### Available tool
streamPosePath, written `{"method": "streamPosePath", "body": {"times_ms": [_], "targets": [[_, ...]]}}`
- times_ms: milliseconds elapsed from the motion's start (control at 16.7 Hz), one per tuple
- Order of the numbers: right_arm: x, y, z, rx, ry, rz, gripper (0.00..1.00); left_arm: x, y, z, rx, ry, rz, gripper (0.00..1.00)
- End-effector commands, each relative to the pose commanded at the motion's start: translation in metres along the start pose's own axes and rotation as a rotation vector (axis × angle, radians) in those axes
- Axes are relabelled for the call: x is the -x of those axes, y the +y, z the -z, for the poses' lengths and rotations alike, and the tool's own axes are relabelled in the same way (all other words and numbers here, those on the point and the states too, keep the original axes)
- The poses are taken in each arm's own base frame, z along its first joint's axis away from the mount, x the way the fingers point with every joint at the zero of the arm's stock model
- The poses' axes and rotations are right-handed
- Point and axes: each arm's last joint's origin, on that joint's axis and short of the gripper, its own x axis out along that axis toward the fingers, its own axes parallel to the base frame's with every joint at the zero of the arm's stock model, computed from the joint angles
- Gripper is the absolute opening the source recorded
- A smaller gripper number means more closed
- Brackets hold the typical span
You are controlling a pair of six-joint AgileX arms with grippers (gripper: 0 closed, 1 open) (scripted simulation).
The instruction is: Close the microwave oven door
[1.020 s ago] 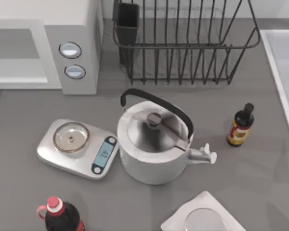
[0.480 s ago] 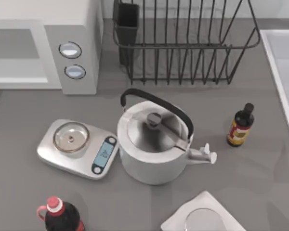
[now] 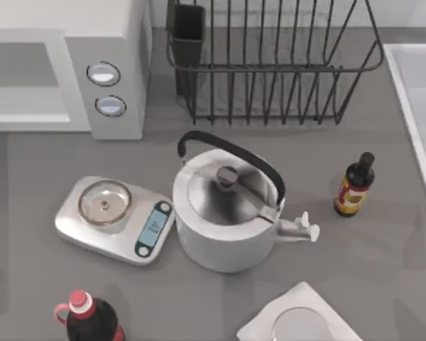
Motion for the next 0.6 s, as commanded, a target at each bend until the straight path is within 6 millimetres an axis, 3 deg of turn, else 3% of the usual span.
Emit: {"method": "streamPosePath", "body": {"times_ms": [240, 600], "targets": [[0.0, 0.0, 0.0, 0.0, 0.0, 0.0, 1.0, 0.001, -0.037, 0.003, -0.002, -0.006, -0.004, 0.0], [0.0, 0.0, 0.0, 0.0, 0.0, 0.0, 1.0, 0.001, -0.04, 0.005, 0.005, -0.005, -0.002, 0.0]]}}
